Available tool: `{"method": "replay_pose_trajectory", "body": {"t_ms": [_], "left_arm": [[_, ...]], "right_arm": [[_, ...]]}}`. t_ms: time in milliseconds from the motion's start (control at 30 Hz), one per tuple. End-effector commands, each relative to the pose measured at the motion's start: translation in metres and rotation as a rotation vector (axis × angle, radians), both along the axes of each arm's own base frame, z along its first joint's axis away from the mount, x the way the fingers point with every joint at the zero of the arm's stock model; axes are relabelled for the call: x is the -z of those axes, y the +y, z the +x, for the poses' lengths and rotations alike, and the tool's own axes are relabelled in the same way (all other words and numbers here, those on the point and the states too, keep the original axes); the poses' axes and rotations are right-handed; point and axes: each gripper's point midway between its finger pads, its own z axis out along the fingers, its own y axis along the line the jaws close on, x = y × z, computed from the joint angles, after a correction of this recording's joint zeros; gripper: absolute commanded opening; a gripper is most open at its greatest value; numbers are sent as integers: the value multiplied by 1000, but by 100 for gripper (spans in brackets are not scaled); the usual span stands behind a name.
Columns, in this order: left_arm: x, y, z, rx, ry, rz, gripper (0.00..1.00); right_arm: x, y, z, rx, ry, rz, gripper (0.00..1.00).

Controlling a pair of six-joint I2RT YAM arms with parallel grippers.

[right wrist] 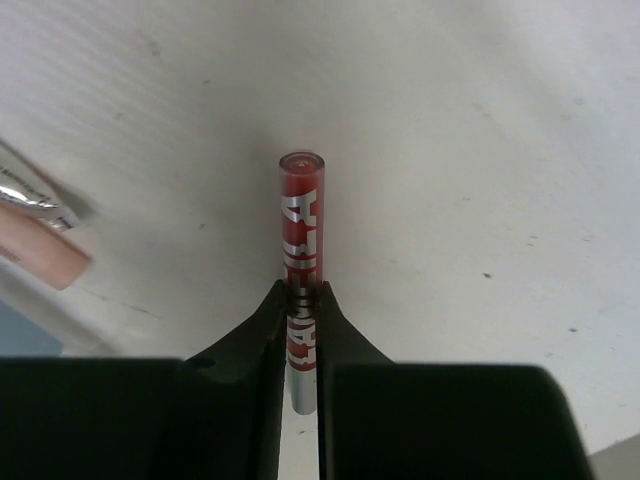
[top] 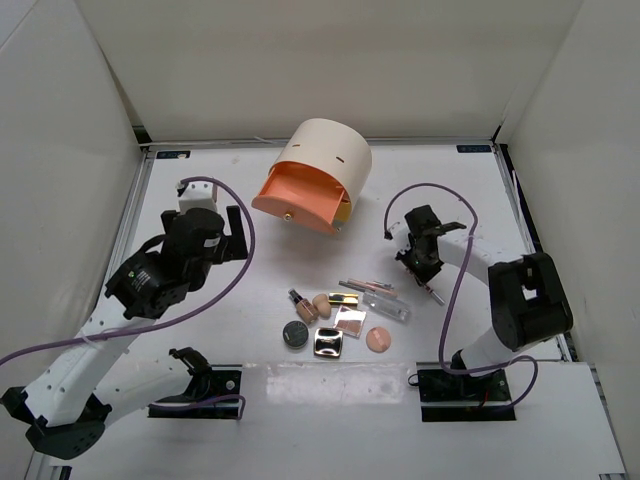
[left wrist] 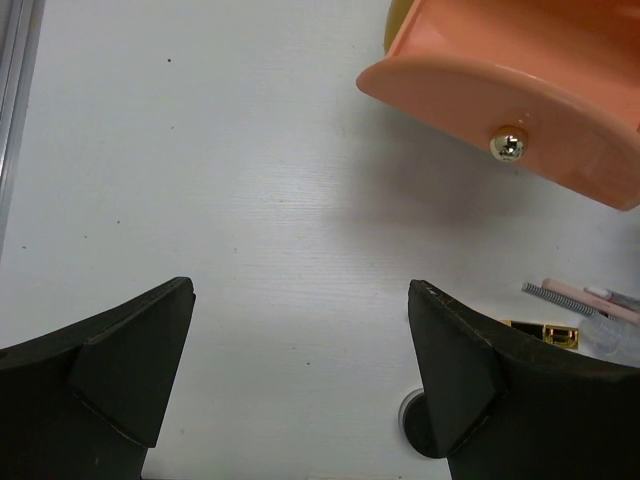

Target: Organize the makeup

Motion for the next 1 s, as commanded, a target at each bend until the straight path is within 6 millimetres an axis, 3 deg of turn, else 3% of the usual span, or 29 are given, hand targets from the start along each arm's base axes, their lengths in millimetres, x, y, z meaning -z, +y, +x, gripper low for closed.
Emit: {"method": "replay_pose_trajectory", "body": {"t_ms": [0,67,100,167,300,333,367,400,533,667,733,800,867,900,967], "left_arm": [[-10,2,5,-44,-45,-45,98],[-4,-4,7,-31,-27,-54,98],[-1,-7,8,-23,-21,-58,98],[7,-13,8,-3,-2,-69,98],[24,-23,7,20,39,-85,98],[27,-24,7,27,48,-87,98],[29,-24,6,25,55,-91,98],[32,-25,5,18,62,-99,98],[43,-25,2,18,89,-99,98],[49,-27,0,30,99,-114,98],[54,-29,-2,38,112,-112,98],[58,-30,-2,50,126,-105,98],[61,-32,-2,53,140,-107,98],[63,-33,-3,58,148,-104,98],[66,-34,-3,59,157,-107,98]], "right_arm": [[-46,0,50,23,-230,18,0],[-115,19,88,-12,-458,101,0],[-137,24,94,-33,-512,132,0],[-217,55,116,-89,-739,283,0],[-312,124,116,-234,-924,520,0],[-326,135,115,-243,-941,553,0],[-326,158,110,-281,-900,603,0],[-349,173,109,-282,-924,660,0],[-369,238,93,-371,-781,905,0],[-360,284,90,-429,-689,958,0],[-355,296,89,-442,-687,934,0],[-335,308,88,-454,-660,875,0],[-326,311,96,-435,-662,807,0],[-305,313,100,-412,-638,738,0],[-295,317,107,-382,-643,675,0]]}}
